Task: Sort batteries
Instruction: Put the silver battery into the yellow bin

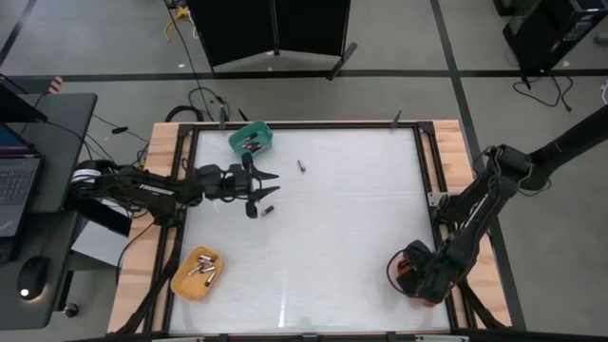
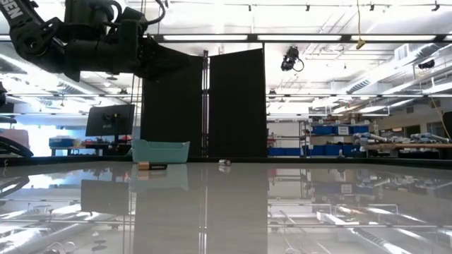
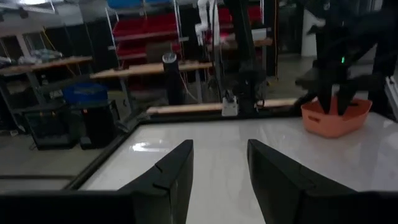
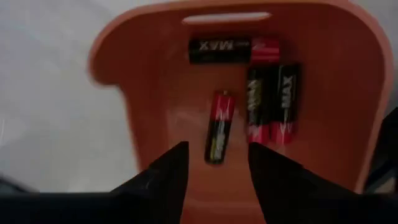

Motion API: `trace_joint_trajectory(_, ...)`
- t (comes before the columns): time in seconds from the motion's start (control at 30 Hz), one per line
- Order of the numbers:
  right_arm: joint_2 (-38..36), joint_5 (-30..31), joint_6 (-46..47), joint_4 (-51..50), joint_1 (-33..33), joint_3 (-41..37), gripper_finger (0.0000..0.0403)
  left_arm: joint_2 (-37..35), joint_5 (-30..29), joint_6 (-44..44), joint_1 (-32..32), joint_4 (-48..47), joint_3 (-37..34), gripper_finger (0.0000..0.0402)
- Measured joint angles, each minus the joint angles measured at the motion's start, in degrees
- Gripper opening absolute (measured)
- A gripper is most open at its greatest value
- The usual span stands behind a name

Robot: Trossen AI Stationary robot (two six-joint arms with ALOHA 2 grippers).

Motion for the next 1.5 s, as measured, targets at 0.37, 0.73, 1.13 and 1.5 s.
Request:
trace_joint_trajectory(0.37,-13.3,0.5,-9.1,-10.2,-2.2,0.0,0.0087,0.0,0.2,-1.7,0.0,-33.0,11.5,0.0136)
trace_joint_trajectory(0.73,-21.5,19.0,-30.8,-21.0,-11.2,0.0,0.0028,0.0,1.8,-11.6,-4.4,-62.0,21.7,0.0124)
trace_joint_trajectory(1.13,-21.1,35.4,-67.0,-3.7,-32.8,-1.7,0.0015,1.9,-0.2,-25.5,-0.7,-64.1,23.2,0.0128)
trace_joint_trajectory(1.5,-20.2,31.4,-88.5,20.5,-44.3,-7.0,0.0012,14.9,9.8,-0.7,10.8,-75.8,39.9,0.0128)
